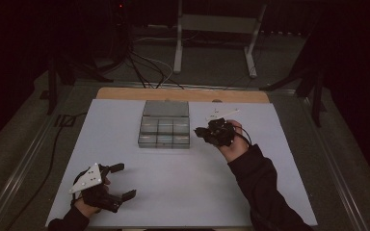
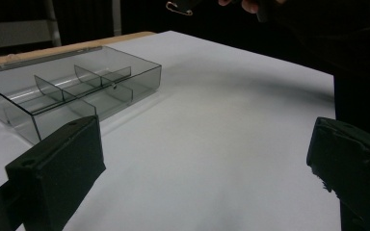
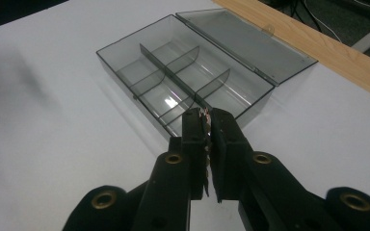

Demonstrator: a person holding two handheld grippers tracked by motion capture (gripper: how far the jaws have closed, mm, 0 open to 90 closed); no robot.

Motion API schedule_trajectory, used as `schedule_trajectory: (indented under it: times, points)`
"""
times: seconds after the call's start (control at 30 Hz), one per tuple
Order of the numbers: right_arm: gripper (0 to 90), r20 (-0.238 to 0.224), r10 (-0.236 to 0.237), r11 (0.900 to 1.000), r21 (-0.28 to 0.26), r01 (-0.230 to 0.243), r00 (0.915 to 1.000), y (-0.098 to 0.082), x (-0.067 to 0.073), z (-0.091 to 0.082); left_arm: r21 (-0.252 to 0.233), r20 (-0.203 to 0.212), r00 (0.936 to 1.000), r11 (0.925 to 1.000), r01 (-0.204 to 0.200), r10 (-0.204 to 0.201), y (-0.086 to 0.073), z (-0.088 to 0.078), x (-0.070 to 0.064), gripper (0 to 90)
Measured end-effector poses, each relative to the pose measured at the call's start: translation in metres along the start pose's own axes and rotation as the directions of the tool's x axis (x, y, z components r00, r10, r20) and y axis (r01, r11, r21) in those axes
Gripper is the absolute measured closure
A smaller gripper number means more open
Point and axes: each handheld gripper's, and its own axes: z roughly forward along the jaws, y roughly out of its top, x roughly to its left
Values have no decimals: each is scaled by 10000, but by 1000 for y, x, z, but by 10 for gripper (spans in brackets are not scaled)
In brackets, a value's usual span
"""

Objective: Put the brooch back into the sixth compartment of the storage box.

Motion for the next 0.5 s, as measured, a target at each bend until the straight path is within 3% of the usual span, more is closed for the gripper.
schedule_trajectory:
  times: [0.5]
  points:
    - [850,-115,2,10000,32,-2,9999,11,-3,13,-13,2,10000,10000,4,-4,0,0,0,12]
